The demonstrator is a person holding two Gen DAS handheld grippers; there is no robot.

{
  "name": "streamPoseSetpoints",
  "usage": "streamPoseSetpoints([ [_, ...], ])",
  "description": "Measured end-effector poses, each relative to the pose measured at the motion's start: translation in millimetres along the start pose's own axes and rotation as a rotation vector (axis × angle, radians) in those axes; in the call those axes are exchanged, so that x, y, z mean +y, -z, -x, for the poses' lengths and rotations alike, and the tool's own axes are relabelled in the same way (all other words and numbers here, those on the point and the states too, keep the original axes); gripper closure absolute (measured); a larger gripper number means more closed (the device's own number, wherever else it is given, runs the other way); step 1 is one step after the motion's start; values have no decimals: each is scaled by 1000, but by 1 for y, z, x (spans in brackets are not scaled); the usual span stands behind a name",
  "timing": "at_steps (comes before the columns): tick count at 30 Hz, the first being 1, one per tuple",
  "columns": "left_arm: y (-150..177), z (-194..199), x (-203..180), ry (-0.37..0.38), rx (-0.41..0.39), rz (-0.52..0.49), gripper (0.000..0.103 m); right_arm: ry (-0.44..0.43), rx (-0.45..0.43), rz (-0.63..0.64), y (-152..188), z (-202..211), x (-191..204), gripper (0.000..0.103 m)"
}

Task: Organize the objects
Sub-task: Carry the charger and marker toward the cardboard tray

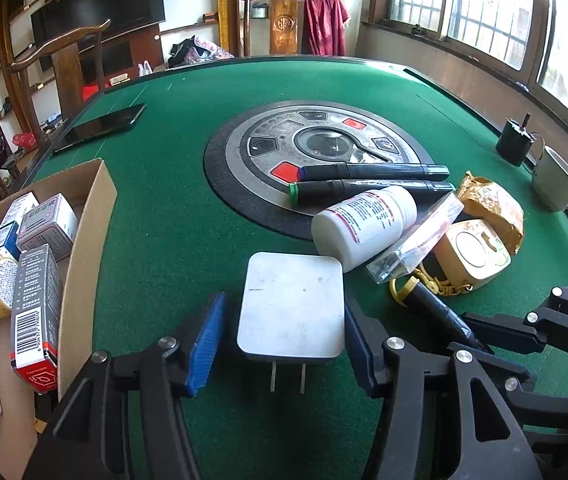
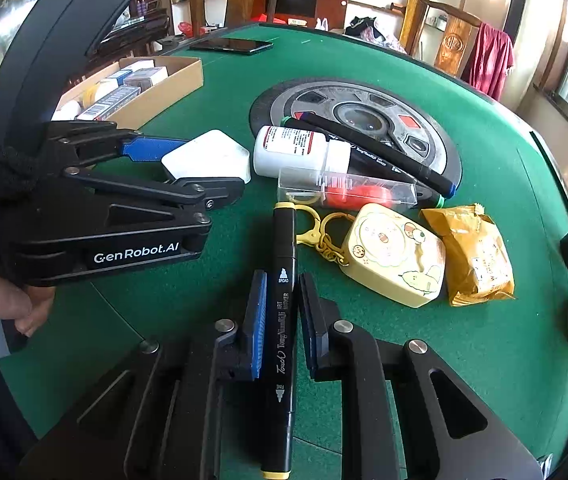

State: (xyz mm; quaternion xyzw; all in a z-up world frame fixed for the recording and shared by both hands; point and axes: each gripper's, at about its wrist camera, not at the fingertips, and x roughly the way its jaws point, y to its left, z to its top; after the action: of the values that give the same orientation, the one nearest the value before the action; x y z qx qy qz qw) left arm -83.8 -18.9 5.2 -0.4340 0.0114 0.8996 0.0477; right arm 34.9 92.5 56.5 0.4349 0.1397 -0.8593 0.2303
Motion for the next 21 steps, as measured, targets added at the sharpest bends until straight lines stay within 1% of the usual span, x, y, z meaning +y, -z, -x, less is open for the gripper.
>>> streamPoseSetpoints([
  [5,-1,-1,-1,-7,1,-4,47,42,-18,25,1,0,6,88],
  [6,-1,0,-2,-3,0,-5,52,43,-16,23,1,0,6,88],
  [7,-1,0,-2,6,-4,-8,59,37,-14,15,1,0,5,88],
  [10,-1,1,-4,-4,-6,-17,59,6,-16,-19,0,0,0,89],
  [14,0,3,-3,11,-4,-13,59,-30,-38,-73,-1,2,-7,89],
  [18,1,5,-3,19,-5,-5,59,-32,-78,-112,-3,9,-14,89],
  [21,1,11,-4,22,-28,-2,59,-29,-109,-132,-5,12,-16,89],
])
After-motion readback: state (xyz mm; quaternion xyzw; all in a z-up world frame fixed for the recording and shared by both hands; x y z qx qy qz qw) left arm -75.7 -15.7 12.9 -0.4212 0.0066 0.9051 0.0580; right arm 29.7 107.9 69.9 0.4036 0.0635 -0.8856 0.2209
